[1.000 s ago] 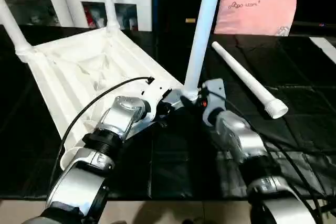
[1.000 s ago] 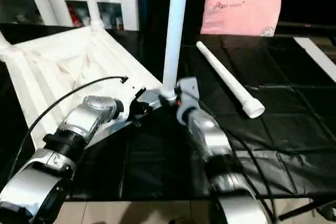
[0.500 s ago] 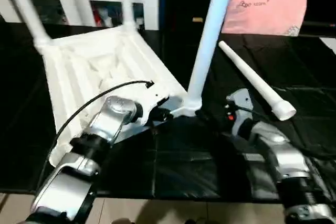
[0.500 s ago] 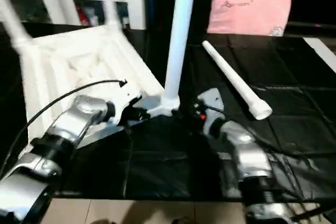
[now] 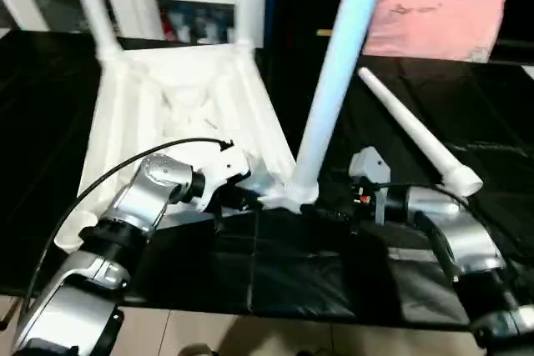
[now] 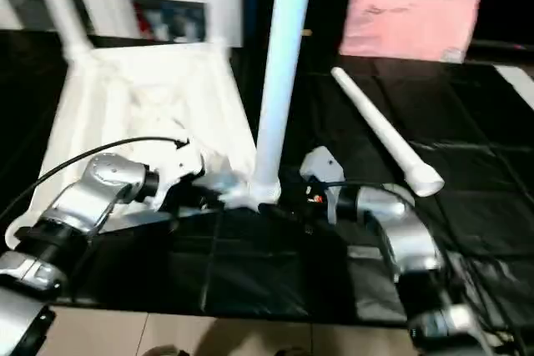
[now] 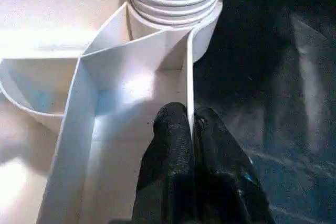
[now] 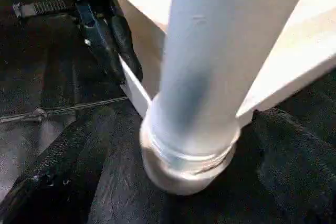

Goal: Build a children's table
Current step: Rotate leg to tighten

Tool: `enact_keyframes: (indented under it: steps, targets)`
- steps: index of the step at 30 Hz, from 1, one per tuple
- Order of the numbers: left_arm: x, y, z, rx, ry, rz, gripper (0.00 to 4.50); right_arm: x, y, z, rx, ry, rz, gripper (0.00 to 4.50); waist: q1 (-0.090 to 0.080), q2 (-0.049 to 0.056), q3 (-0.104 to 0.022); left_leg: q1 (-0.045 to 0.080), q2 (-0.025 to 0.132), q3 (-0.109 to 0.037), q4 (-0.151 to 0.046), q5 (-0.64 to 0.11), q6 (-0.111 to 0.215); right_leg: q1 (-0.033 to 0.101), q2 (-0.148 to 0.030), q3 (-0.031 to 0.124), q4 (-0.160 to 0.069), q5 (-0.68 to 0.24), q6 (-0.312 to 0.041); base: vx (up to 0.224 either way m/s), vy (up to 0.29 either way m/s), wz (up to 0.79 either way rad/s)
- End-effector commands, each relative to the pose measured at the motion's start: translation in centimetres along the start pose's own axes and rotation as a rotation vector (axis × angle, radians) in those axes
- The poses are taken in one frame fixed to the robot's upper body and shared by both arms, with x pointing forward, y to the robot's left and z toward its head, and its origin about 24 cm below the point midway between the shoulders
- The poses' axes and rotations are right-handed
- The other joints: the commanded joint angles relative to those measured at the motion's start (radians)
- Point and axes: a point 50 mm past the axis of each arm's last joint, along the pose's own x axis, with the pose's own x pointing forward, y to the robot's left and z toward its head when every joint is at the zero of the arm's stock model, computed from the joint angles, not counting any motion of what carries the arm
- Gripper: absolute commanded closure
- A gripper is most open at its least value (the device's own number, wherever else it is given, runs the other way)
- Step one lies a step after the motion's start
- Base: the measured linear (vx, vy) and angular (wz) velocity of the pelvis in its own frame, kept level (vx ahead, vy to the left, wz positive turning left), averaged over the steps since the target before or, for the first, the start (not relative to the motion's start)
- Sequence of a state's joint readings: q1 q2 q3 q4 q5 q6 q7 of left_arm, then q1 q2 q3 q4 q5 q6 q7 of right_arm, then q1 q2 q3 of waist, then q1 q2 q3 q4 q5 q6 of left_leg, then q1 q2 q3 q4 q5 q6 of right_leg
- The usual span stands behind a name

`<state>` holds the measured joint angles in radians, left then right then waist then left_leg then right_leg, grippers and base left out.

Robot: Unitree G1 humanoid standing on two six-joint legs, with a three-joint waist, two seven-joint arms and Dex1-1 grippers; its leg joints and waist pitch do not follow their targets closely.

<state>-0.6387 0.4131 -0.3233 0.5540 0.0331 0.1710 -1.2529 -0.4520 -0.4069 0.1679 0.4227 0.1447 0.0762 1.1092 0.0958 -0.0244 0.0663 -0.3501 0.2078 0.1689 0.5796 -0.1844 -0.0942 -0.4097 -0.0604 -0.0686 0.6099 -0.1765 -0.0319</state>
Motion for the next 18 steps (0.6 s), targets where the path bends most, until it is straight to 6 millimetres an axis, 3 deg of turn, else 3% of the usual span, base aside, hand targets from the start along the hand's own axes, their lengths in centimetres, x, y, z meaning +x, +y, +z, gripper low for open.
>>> enact_keyframes:
  steps: [1,4,10,14,18]
  targets:
    - [0.3,-1.0,1.3,0.100,-0.018,-0.130,4.50,-0.3,-0.5,0.6,-0.036,0.016,0.058,0.06,-0.003,-0.007,-0.077,-0.002,0.023,0.003,-0.054,-0.117,0.074,0.065,-0.074,0.049,-0.060,-0.145,-0.217,0.000,0.000,0.00]
    - [0.1,-1.3,0.9,0.118,0.001,-0.167,4.50,-0.1,-0.4,0.9,-0.051,0.009,0.114,0.06,-0.001,-0.011,-0.076,-0.002,0.023,0.007,-0.053,-0.108,0.082,0.064,-0.072,0.050,-0.060,-0.128,-0.219,0.000,0.000,0.00]
    - [0.0,-1.6,0.7,0.137,0.024,-0.197,4.50,0.4,-0.1,1.0,-0.069,0.013,0.216,0.06,0.009,-0.008,-0.074,0.000,0.025,0.006,-0.053,-0.135,0.068,0.061,-0.074,0.049,-0.063,-0.184,-0.209,0.000,0.000,0.00]
    - [-0.1,-1.6,0.8,0.145,0.023,-0.206,4.50,0.7,0.0,0.7,-0.074,0.029,0.264,0.34,0.011,-0.010,-0.074,0.000,0.025,0.005,-0.053,-0.145,0.059,0.061,-0.076,0.050,-0.064,-0.216,-0.200,0.000,0.000,0.00]
    - [-0.1,-1.7,0.8,0.152,0.025,-0.214,4.50,0.9,0.1,0.5,-0.084,0.046,0.289,0.68,0.012,-0.010,-0.076,-0.001,0.023,0.005,-0.051,-0.126,0.061,0.062,-0.073,0.049,-0.060,-0.190,-0.200,0.000,0.000,0.00]
